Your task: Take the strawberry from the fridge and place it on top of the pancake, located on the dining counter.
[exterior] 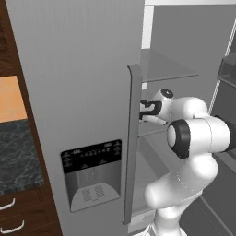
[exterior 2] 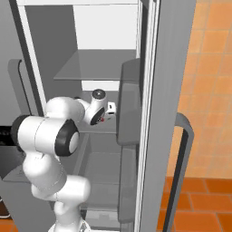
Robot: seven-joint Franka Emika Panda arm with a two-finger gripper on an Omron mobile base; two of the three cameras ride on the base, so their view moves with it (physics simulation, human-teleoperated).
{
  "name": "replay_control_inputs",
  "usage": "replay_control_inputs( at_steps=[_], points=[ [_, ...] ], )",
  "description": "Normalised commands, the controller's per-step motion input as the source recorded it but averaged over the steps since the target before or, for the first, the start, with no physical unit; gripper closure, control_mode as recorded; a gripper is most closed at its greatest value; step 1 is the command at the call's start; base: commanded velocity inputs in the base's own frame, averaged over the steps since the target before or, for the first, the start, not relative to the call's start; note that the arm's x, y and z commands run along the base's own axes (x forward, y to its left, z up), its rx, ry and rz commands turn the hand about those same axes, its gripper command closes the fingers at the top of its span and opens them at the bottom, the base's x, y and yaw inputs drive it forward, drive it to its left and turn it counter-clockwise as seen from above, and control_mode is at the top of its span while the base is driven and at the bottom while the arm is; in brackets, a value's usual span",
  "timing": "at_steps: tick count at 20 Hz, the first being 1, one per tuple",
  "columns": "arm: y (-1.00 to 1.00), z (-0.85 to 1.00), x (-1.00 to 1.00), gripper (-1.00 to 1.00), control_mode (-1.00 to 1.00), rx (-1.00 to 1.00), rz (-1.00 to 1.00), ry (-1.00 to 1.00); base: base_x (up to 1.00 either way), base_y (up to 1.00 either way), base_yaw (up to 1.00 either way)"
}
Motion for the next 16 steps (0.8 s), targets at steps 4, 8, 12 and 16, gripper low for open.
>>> replay_control_inputs(
  at_steps=[4,8,12,16],
  points=[
    [0.0,-0.13,0.41,-1.0,-1.0,0.0,0.0,0.0,0.0,0.0,0.0],
    [0.14,-0.4,-0.02,-1.0,-1.0,0.0,0.0,0.0,0.0,0.0,0.0],
    [0.44,-0.57,0.0,1.0,-1.0,-0.01,0.0,0.0,0.0,0.0,0.0],
    [0.35,-0.19,-0.53,1.0,-1.0,0.0,0.02,-0.04,0.0,0.0,0.0]
  ],
)
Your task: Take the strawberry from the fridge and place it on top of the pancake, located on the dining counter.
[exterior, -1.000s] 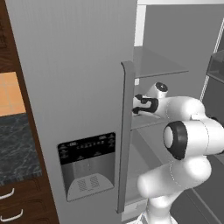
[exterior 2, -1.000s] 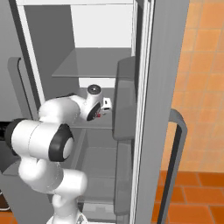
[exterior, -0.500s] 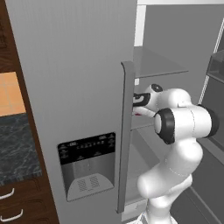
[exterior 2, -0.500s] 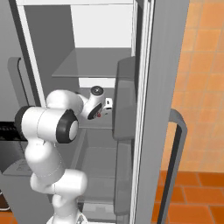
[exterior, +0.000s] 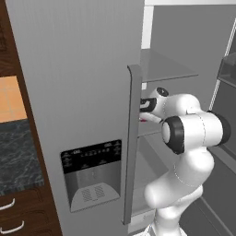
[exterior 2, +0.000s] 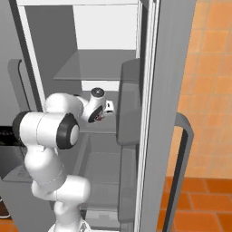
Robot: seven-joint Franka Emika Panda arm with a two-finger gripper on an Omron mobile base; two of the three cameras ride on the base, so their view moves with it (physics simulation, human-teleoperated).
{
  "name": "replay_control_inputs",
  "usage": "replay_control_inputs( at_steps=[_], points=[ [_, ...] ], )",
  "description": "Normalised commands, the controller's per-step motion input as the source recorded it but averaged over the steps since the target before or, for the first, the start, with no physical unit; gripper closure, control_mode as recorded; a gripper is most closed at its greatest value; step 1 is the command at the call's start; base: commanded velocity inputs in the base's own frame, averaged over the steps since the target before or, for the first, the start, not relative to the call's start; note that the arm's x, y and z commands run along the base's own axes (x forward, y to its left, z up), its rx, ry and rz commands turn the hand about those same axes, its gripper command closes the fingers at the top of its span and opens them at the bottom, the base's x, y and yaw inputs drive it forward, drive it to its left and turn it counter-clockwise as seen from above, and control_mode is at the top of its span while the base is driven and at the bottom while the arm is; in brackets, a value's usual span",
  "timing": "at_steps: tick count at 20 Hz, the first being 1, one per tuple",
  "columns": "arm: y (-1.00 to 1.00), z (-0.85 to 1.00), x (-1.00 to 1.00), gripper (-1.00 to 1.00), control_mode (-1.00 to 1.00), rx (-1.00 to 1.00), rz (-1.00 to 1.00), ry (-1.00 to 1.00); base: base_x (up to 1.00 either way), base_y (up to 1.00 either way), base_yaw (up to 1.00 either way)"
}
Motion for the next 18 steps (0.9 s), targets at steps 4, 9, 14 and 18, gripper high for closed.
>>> replay_control_inputs(
  at_steps=[4,9,14,18],
  points=[
    [0.02,0.19,-1.0,1.0,-1.0,0.02,0.0,-0.09,0.0,0.0,0.0],
    [-0.05,0.91,-1.0,1.0,-1.0,0.03,0.0,-0.02,0.0,0.0,0.0],
    [-0.17,0.86,-1.0,1.0,-1.0,0.01,-0.01,0.0,0.0,0.0,0.0],
    [-0.05,0.96,-1.0,1.0,-1.0,0.03,-0.02,0.0,0.0,0.0,0.0]
  ],
)
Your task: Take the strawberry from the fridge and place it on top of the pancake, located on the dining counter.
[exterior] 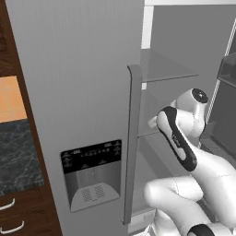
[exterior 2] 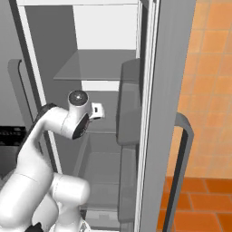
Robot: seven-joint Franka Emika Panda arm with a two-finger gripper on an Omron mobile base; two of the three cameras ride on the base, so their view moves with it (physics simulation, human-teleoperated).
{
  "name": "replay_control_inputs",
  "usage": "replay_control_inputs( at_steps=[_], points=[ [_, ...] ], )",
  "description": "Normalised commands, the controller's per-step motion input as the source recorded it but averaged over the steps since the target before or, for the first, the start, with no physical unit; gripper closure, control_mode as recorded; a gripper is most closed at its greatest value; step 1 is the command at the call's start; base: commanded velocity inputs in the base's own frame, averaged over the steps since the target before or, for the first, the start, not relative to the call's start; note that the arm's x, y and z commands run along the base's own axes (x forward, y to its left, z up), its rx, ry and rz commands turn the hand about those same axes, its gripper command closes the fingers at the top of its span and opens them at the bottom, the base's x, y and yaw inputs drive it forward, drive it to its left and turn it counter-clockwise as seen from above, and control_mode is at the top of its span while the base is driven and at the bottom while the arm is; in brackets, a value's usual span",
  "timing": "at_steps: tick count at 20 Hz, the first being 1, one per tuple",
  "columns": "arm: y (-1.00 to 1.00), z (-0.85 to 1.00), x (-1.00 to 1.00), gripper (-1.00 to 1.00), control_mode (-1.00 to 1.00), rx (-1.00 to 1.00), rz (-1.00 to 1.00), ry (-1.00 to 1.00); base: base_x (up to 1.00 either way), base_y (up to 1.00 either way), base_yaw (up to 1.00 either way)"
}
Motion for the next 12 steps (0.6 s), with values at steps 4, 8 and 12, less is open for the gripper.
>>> replay_control_inputs(
  at_steps=[4,8,12],
  points=[
    [0.0,0.89,-0.95,1.0,-1.0,0.02,-0.02,0.03,0.0,0.0,0.0],
    [-0.08,0.27,-0.92,1.0,-1.0,0.02,0.0,0.02,0.0,0.0,0.0],
    [0.0,-0.13,-0.25,1.0,1.0,0.0,0.0,0.0,-0.75,0.15,0.0]
  ],
)
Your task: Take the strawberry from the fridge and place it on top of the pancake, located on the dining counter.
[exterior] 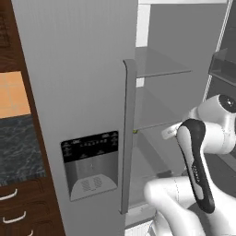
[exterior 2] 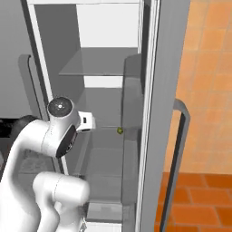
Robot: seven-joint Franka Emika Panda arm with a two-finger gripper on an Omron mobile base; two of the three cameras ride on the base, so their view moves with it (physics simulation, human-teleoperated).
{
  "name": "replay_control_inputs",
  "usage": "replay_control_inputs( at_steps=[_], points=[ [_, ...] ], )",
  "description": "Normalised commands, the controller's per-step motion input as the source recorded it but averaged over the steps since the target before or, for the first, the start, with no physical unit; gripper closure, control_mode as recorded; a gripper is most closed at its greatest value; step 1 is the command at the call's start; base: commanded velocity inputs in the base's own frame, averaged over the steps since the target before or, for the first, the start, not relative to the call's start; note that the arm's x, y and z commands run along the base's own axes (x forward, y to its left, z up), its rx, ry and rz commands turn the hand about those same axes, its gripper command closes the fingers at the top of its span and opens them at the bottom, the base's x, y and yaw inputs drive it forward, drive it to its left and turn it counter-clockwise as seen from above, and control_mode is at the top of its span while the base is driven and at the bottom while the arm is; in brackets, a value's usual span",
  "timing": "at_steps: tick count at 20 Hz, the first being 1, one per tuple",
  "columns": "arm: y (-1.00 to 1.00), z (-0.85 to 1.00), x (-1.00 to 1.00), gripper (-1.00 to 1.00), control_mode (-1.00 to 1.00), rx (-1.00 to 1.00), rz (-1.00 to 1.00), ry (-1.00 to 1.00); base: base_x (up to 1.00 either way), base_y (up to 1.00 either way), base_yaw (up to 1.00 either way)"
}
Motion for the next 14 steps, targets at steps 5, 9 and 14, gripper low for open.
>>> replay_control_inputs(
  at_steps=[5,9,14],
  points=[
    [0.0,0.0,0.0,1.0,1.0,0.0,0.0,0.0,-1.0,0.77,-0.03],
    [0.0,0.0,0.0,1.0,1.0,0.0,0.0,0.0,-1.0,1.0,-0.25],
    [0.0,0.0,0.0,1.0,1.0,0.0,0.0,0.0,-0.82,0.47,-0.68]
  ],
)
